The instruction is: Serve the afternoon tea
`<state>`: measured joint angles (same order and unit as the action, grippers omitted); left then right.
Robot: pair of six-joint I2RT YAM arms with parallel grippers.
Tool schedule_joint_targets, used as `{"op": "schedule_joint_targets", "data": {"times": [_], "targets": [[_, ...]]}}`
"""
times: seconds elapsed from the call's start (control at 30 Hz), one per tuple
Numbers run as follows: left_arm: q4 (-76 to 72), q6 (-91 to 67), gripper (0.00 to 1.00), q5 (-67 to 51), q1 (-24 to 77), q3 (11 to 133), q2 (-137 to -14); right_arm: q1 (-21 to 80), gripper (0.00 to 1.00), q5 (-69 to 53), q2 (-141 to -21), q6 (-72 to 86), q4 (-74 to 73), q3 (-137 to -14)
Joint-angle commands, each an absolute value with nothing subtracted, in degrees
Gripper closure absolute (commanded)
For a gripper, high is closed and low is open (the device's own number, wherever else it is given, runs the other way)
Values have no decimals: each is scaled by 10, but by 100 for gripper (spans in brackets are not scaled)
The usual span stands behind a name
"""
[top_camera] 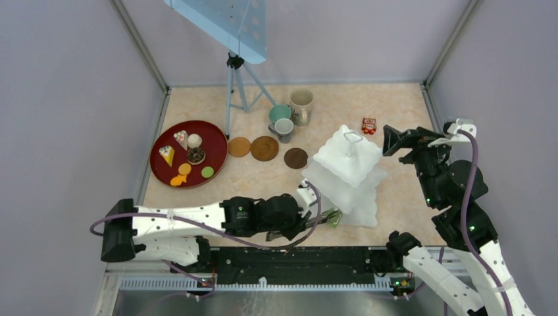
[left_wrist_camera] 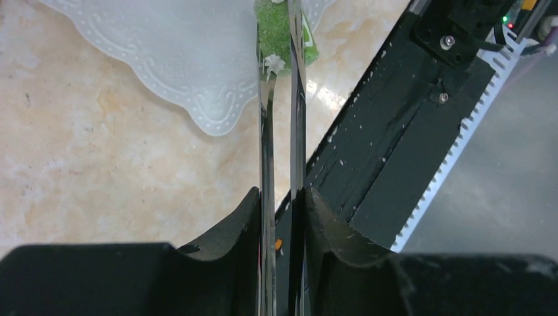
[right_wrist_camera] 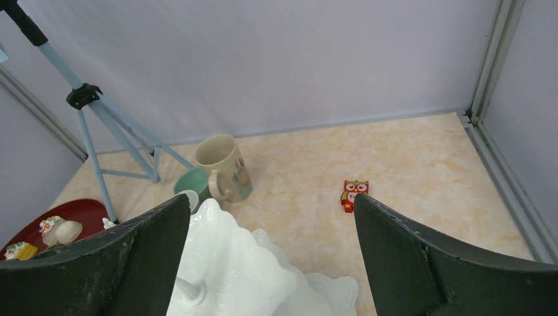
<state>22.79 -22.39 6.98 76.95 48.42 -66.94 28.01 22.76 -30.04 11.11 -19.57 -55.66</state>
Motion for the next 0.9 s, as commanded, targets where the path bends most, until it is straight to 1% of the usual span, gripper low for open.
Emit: {"op": "schedule_joint_targets", "data": {"times": [0.0, 0.23, 0.67, 0.73, 0.87], "targets": [[135, -217, 77, 175, 808, 525, -702, 284, 8, 223, -290, 120, -187, -570], [102, -200, 77, 236, 846, 570, -780, 284, 8, 219, -281, 122, -190, -566], [94, -186, 74, 282, 853, 623, -892, 284, 8, 205, -269, 119, -187, -564], [109, -190, 71, 290, 853, 638, -907, 284, 8, 202, -270, 117, -187, -565], [135, -195, 62, 306, 853, 662, -936, 284, 8, 193, -271, 116, -181, -559]]}}
